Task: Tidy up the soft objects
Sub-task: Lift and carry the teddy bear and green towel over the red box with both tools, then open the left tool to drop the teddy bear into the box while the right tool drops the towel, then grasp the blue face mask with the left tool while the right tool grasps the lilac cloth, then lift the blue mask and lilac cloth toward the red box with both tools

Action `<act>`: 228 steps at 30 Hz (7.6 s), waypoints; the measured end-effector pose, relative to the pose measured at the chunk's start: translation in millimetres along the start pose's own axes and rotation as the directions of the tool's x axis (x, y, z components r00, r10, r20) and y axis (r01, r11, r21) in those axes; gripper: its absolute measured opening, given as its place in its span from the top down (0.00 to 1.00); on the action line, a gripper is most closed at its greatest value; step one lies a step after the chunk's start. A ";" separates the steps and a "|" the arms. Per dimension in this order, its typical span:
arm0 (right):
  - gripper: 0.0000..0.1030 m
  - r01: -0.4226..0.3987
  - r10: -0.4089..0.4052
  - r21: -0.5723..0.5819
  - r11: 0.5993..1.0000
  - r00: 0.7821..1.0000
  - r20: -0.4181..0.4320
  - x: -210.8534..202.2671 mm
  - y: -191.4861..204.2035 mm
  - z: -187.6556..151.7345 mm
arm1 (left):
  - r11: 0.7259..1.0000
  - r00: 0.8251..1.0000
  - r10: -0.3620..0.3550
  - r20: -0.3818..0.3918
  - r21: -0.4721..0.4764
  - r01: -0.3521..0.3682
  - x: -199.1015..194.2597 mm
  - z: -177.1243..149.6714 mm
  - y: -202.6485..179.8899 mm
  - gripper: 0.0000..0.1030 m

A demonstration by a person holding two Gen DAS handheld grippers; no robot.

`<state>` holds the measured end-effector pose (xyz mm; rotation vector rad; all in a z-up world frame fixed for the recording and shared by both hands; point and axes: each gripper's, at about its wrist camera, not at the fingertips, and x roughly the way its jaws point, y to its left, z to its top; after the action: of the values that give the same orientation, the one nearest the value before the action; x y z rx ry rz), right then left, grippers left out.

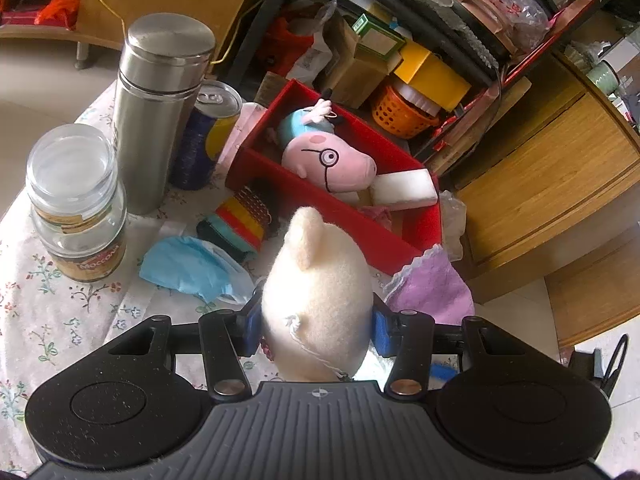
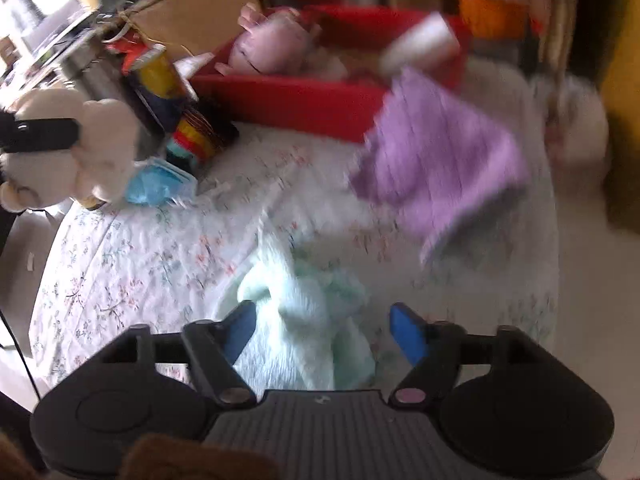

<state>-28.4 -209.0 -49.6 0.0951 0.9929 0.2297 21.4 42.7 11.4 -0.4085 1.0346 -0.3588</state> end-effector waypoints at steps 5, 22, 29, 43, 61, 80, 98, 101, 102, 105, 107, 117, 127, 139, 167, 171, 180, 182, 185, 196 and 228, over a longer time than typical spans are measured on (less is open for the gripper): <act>0.81 -0.002 -0.001 -0.076 0.997 0.999 -0.044 25.8 16.3 18.9 | 1.000 1.000 0.009 -0.018 0.012 -0.008 5.7 -2.2 0.1 0.50; 1.00 -0.596 0.553 0.238 0.767 0.802 0.226 -51.4 -31.6 45.1 | 1.000 1.000 -0.020 0.009 -0.023 0.020 -3.8 2.8 6.7 0.50; 1.00 -0.572 0.492 0.295 0.765 0.816 0.304 -67.8 -47.9 40.6 | 0.999 0.999 -0.033 0.020 -0.033 0.034 -2.7 5.9 3.3 0.50; 1.00 -0.609 0.404 0.241 0.756 0.723 0.560 -133.2 -62.5 63.8 | 0.996 0.980 -0.030 0.197 0.084 0.014 -24.1 28.2 -54.7 0.51; 1.00 -0.520 0.268 0.187 0.833 0.676 0.686 -156.5 -71.2 108.2 | 0.983 0.957 -0.023 0.289 0.179 -0.030 -3.3 65.3 -111.6 0.51; 1.00 -0.337 0.125 0.177 0.925 0.708 0.694 -138.7 -71.8 148.2 | 0.972 0.942 0.015 0.334 0.217 -0.092 43.4 103.5 -149.9 0.51; 1.00 -0.207 0.051 0.205 0.957 0.811 0.582 -77.2 -83.5 178.1 | 0.945 0.947 0.122 0.298 0.257 -0.202 117.0 134.2 -149.8 0.51; 1.00 -0.162 0.024 0.215 0.963 0.847 0.531 -56.8 -86.6 180.6 | 0.933 0.948 0.163 0.273 0.269 -0.238 134.6 132.8 -146.3 0.51; 1.00 -0.149 0.018 0.217 0.965 0.859 0.512 -48.2 -87.5 181.1 | 0.932 0.950 0.171 0.262 0.271 -0.242 140.2 132.0 -144.4 0.51; 1.00 -0.118 -0.001 0.232 0.965 0.890 0.457 -25.6 -90.8 180.7 | 0.930 0.956 0.190 0.222 0.272 -0.248 156.2 130.9 -138.6 0.49; 1.00 -0.107 -0.001 0.237 0.966 0.909 0.417 -9.6 -92.6 180.8 | 0.926 0.956 0.201 0.215 0.275 -0.257 162.5 130.4 -136.8 0.40; 0.80 -0.047 -0.059 0.283 0.958 0.933 0.355 5.3 -108.3 178.2 | 0.933 0.955 0.224 0.193 0.243 -0.268 155.9 134.6 -126.8 0.19; 0.71 0.020 -0.105 0.263 0.964 0.943 0.315 -35.6 -97.5 156.4 | 0.915 0.954 0.232 0.189 0.291 -0.280 107.8 100.9 -135.8 0.15; 0.62 0.151 -0.173 0.175 0.973 0.978 0.114 -26.0 -98.9 86.0 | 0.912 0.962 0.271 0.041 0.309 -0.270 92.5 22.9 -100.1 0.14; 0.51 0.119 -0.118 0.020 0.993 0.992 -0.051 11.3 -115.4 75.5 | 0.924 0.916 0.302 -0.264 0.320 -0.212 150.5 -64.2 -84.0 0.14; 0.50 0.118 -0.118 -0.006 0.993 0.991 -0.056 14.9 -111.3 77.5 | 0.922 0.918 0.296 -0.264 0.329 -0.203 151.0 -65.2 -86.2 0.14; 0.50 0.109 -0.107 0.019 0.994 0.991 -0.086 26.3 -118.4 78.2 | 0.925 0.913 0.295 -0.281 0.323 -0.200 154.3 -67.5 -83.9 0.12; 0.50 0.109 -0.106 0.029 0.994 0.990 -0.098 31.3 -119.7 78.4 | 0.925 0.911 0.297 -0.287 0.324 -0.199 156.5 -68.7 -82.8 0.12; 0.49 0.095 -0.090 0.035 0.995 0.988 -0.122 38.9 -119.0 77.8 | 0.922 0.906 0.307 -0.292 0.327 -0.207 160.4 -70.1 -79.7 0.12; 0.49 0.131 -0.134 -0.028 0.991 0.976 -0.174 63.6 -107.6 65.6 | 0.896 0.903 0.330 -0.276 0.392 -0.208 178.8 -86.3 -90.8 0.21; 1.00 -0.100 0.115 0.151 0.983 0.989 -0.092 31.7 -86.5 59.9 | 0.898 0.928 0.288 -0.236 0.403 -0.176 154.4 -82.5 -79.5 0.77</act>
<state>51.3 -284.1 -58.8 0.2738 1.1060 0.2621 13.2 -111.9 -102.5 0.1232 1.2565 -0.3964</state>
